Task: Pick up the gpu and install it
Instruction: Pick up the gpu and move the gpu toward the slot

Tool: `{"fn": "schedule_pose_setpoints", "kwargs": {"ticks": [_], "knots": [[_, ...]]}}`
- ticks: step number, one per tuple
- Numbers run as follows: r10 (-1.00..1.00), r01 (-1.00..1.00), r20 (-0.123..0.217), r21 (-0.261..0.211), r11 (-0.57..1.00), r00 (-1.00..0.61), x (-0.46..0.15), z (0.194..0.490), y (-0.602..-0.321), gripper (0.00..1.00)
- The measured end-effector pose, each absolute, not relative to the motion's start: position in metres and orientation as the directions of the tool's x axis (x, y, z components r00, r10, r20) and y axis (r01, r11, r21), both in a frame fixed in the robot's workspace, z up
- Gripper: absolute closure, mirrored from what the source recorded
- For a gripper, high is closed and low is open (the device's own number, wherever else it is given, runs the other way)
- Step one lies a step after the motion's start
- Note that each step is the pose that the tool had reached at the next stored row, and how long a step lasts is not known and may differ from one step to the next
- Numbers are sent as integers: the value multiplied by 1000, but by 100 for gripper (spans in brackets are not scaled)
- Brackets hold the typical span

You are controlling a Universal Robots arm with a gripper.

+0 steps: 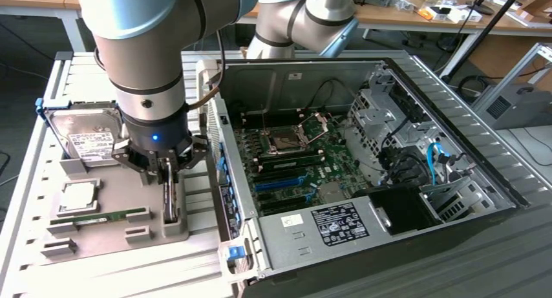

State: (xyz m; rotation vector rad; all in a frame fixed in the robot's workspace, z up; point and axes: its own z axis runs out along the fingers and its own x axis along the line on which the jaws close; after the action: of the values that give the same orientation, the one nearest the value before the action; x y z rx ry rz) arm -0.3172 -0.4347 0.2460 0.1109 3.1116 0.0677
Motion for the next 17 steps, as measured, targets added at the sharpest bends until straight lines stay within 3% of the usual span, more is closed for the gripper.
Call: {"fn": "schedule_pose_setpoints", "kwargs": {"ticks": [17], "knots": [[72, 71, -26, 43, 997, -997, -317, 249, -435, 73]]}}
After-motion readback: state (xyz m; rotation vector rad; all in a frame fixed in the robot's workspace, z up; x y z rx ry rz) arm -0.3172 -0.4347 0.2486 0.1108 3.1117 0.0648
